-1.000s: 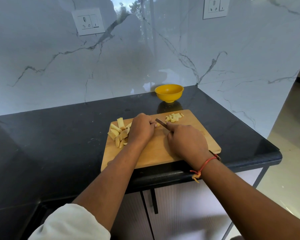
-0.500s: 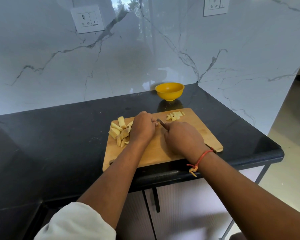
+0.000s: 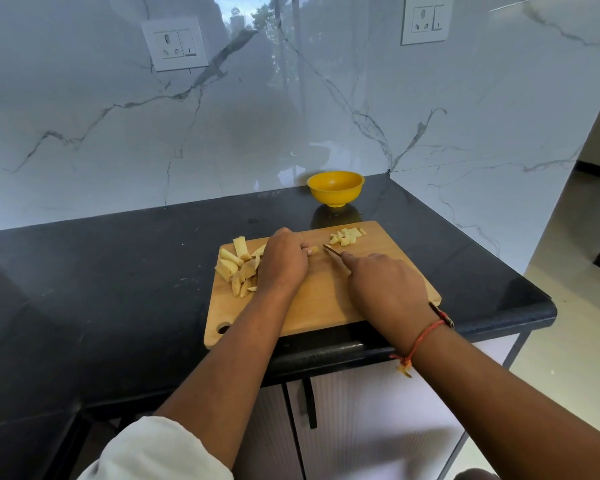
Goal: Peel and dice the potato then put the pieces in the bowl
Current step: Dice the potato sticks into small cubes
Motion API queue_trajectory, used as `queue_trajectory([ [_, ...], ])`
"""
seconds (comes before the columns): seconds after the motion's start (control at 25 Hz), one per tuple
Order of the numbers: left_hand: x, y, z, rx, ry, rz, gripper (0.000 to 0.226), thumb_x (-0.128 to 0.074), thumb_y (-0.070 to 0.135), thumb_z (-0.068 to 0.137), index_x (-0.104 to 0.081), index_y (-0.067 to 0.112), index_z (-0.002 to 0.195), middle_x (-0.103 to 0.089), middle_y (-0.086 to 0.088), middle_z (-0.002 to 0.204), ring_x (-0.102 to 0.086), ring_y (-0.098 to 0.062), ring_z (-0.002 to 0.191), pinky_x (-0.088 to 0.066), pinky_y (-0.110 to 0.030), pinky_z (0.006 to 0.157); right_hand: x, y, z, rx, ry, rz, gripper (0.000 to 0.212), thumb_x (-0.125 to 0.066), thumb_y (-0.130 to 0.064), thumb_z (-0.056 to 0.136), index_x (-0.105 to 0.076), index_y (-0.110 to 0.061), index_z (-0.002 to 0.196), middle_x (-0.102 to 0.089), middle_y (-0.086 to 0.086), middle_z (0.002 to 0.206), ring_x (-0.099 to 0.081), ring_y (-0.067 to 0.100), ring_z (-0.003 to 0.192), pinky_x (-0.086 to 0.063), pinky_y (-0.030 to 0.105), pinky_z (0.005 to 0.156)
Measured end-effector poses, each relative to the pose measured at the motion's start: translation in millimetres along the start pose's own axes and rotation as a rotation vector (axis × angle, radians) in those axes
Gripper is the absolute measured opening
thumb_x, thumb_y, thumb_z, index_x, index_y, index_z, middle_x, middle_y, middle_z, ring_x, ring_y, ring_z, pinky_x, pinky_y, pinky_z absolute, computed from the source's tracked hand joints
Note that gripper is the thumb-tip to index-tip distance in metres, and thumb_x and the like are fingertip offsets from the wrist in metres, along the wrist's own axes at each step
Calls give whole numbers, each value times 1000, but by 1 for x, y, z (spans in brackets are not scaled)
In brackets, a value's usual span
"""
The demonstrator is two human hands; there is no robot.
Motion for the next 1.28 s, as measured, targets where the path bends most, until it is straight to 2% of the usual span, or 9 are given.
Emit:
queue_trajectory([
  [0.12,0,0,0,0,-13,9,17,-63,20,96,-79,14,100,-68,-5,97,-61,-16,88,-50,-27,76,0,3,7,-34,31,76,53,-35,-25,105,-29,-46,154,-59,2,97,-62,21,84,-58,36,69],
  [0.28,-2,-2,4,43,-14,-35,16,-67,22,94,-79,17,102,-70,-3,97,-63,-14,86,-50,-24,76,3,-8,9,-22,64,171,46,-35,-34,106,-37,-44,151,-64,1,94,-61,15,75,-58,32,64],
  [0.48,-4,-3,6,68,-23,-14,15,-68,24,93,-80,13,91,-69,-1,88,-62,-12,78,-48,-22,69,1,-18,19,-13,43,154,43,-35,-33,106,-45,-42,147,-62,1,95,-62,18,81,-59,34,69],
  [0.68,-4,-3,5,32,-14,-17,15,-68,22,93,-79,16,85,-68,0,87,-62,-11,78,-55,-27,73,-4,-27,24,3,-33,105,43,-40,-23,105,-47,-34,145,-60,3,98,-63,21,93,-57,35,78],
  [0.76,-5,-5,4,33,6,-22,17,-68,24,93,-77,16,81,-66,0,85,-62,-11,78,-55,-27,72,-5,-27,19,9,-68,92,44,-41,-21,105,-45,-32,147,-57,4,96,-61,21,93,-54,35,78],
  [0.88,-5,-4,3,45,18,-8,16,-68,26,93,-78,16,84,-65,0,88,-60,-11,81,-48,-24,69,-1,-20,8,13,-108,69,51,-42,-18,104,-36,-34,152,-61,6,111,-62,22,101,-55,36,81],
  [1.08,-6,-6,3,54,27,-25,14,-68,25,93,-78,16,90,-65,0,91,-60,-11,81,-46,-23,68,0,-7,-7,54,-82,-20,63,-42,-17,105,-16,-44,156,-49,1,98,-59,21,93,-56,36,75],
  [1.16,-6,-6,4,49,25,-27,14,-68,24,93,-79,16,92,-66,-1,92,-61,-12,82,-45,-22,69,0,-1,-4,50,-44,-34,62,-41,-19,106,-16,-45,156,-42,0,92,-56,19,85,-54,34,70],
  [1.28,-4,-4,3,28,44,-31,13,-67,22,94,-79,16,97,-67,-2,96,-60,-11,83,-43,-22,70,1,5,3,23,-7,-14,57,-38,-21,107,-22,-45,156,-54,2,102,-62,21,91,-58,35,71],
])
Point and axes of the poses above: each hand's wrist, its own z-axis towards the middle knuckle, its own x-axis out of the back of the hand, y = z × x, the point moved 5 cm from there along z, towards the middle knuckle
